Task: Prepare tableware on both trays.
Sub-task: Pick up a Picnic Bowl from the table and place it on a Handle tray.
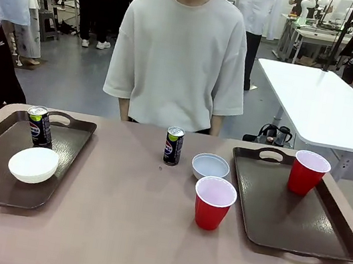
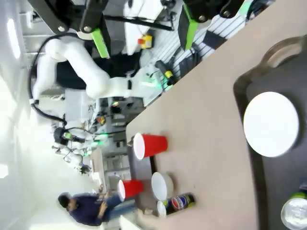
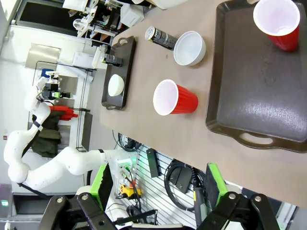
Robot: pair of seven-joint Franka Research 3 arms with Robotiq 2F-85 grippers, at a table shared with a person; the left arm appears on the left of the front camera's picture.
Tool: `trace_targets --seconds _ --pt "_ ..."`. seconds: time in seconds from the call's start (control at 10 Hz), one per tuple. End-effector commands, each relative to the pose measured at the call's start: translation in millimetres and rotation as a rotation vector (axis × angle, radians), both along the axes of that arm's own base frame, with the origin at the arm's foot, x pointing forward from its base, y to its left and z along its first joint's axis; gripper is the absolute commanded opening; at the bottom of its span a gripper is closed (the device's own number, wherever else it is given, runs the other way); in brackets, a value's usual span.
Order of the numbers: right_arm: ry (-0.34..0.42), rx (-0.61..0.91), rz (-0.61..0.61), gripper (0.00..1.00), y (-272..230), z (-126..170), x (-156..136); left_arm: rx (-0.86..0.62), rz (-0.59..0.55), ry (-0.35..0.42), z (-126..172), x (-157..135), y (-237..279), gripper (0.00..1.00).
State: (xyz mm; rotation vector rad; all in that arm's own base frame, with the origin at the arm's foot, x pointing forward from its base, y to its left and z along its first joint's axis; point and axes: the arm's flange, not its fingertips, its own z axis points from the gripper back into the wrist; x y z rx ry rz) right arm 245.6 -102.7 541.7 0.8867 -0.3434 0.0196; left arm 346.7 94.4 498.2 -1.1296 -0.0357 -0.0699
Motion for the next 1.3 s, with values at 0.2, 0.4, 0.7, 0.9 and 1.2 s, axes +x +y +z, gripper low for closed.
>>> trace_targets --seconds 0.2,0.4,0.7,0.9,1.2 --pt "-0.025 0.027 0.014 1.0 0.7 -1.3 2.2 -0.034 0.047 0.015 0.1 4.0 22.1 0.76" --pt "-0.025 0.027 0.014 1.0 0.7 -1.3 2.2 -0.034 0.047 0.015 0.1 4.0 22.1 0.76" --pt "0.0 0.0 0.0 1.0 0.0 0.0 0.0 -0.034 0.047 0.015 0.1 4.0 22.1 0.76" --pt "0.0 -0.353 -0.039 1.0 45.1 30.3 -3.7 -0.034 0.047 0.015 0.1 4.0 22.1 0.76" --pt "0.116 -0.6 -0.124 1.0 108.9 37.0 40.2 -0.034 0.047 0.015 0.1 4.0 22.1 0.76"
